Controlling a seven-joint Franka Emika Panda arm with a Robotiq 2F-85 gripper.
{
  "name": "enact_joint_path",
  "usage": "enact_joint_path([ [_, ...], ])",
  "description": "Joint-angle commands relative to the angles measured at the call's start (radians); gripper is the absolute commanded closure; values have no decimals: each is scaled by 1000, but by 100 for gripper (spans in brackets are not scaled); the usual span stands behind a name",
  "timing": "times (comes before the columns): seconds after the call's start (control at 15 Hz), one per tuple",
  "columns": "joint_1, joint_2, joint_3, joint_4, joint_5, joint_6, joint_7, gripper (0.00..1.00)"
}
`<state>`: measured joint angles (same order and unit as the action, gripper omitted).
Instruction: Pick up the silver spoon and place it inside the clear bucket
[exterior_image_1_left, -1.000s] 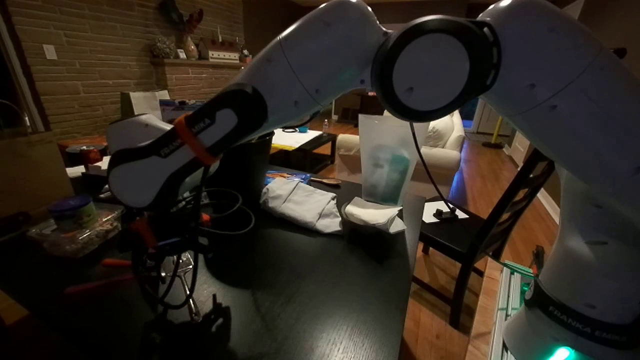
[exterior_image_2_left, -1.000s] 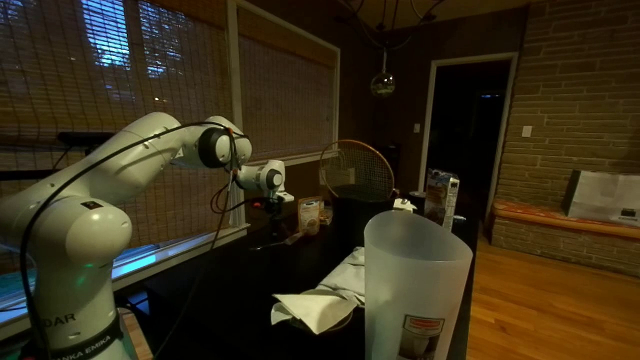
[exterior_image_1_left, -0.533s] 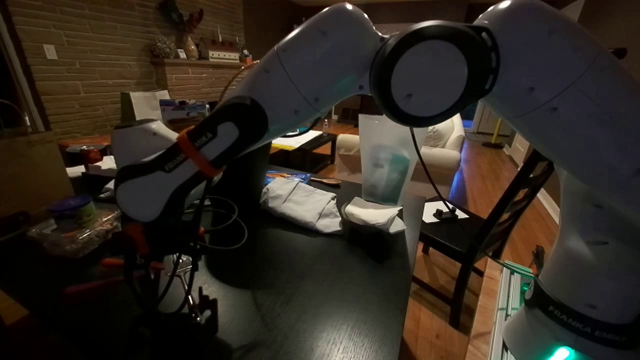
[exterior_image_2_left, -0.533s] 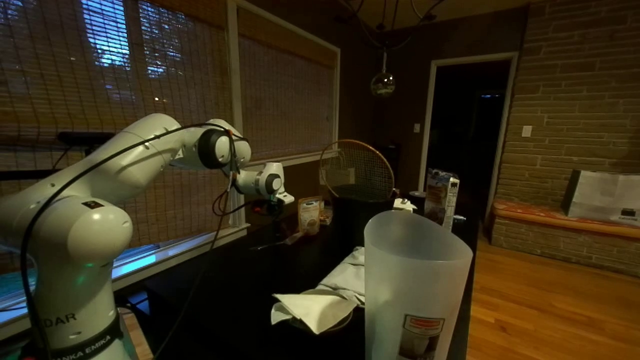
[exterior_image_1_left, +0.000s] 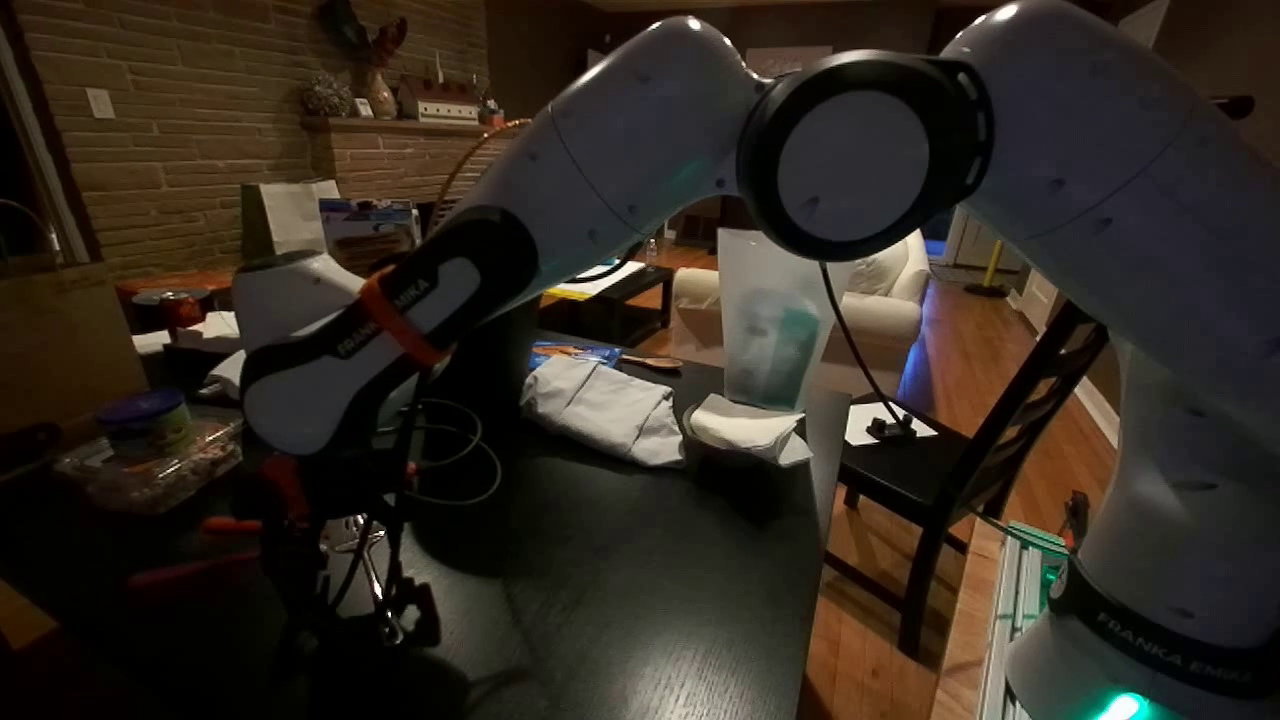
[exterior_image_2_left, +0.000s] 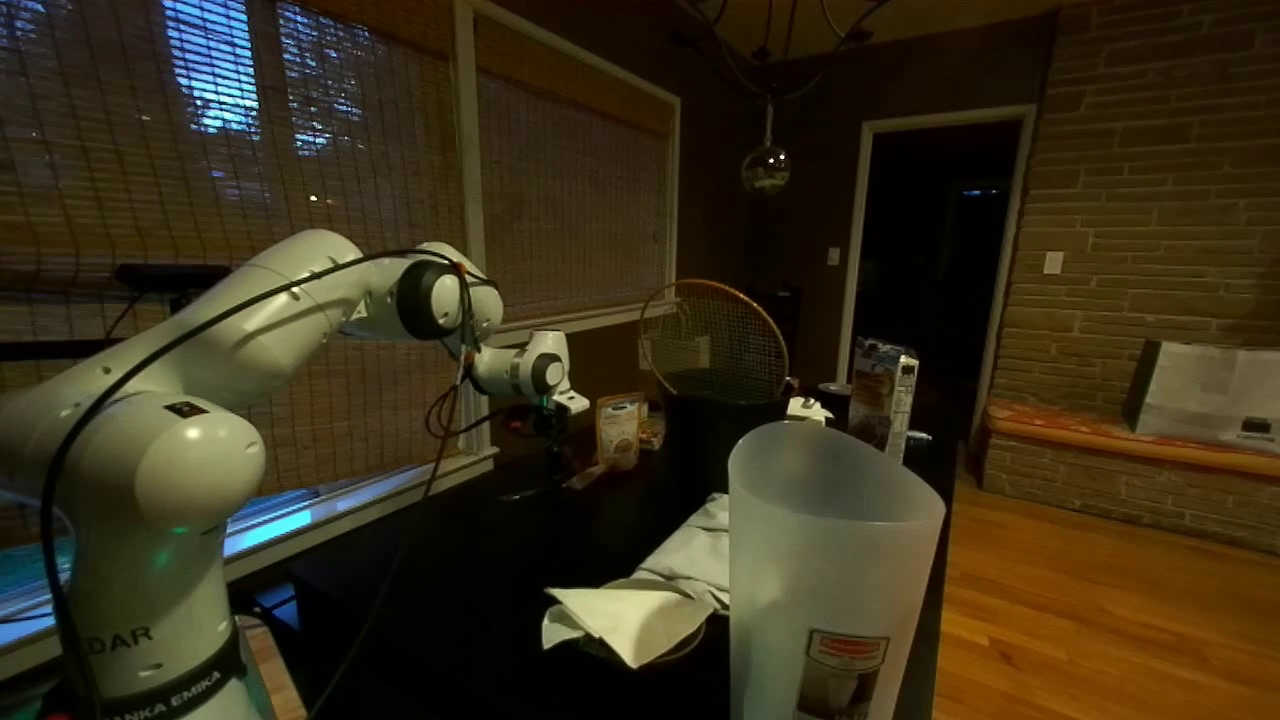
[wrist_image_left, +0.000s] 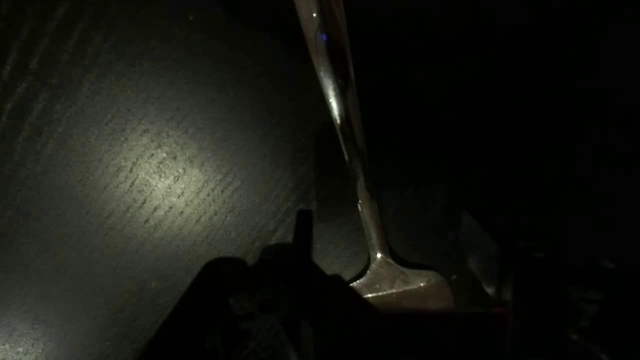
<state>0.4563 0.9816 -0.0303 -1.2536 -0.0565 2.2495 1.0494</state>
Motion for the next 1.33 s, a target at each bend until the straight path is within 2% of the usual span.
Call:
enact_joint_path([
  [0.0,5,4,-4,-3,-17,18,17,55],
  [0.33,2,5,-5,-6,-14,14,21,89],
  [0.47,2,9,-6,-1,-13,7,20,99],
  [0.8,-6,-1,8,1,-2,-9,5,97],
  [1.07,2,-117,19,-77,8,-2,-12,97],
  [1.13,9,-141,17,-84,3,-38,-10,97],
  [1.27,45,-188,-29,-89,-22,-139,88,97],
])
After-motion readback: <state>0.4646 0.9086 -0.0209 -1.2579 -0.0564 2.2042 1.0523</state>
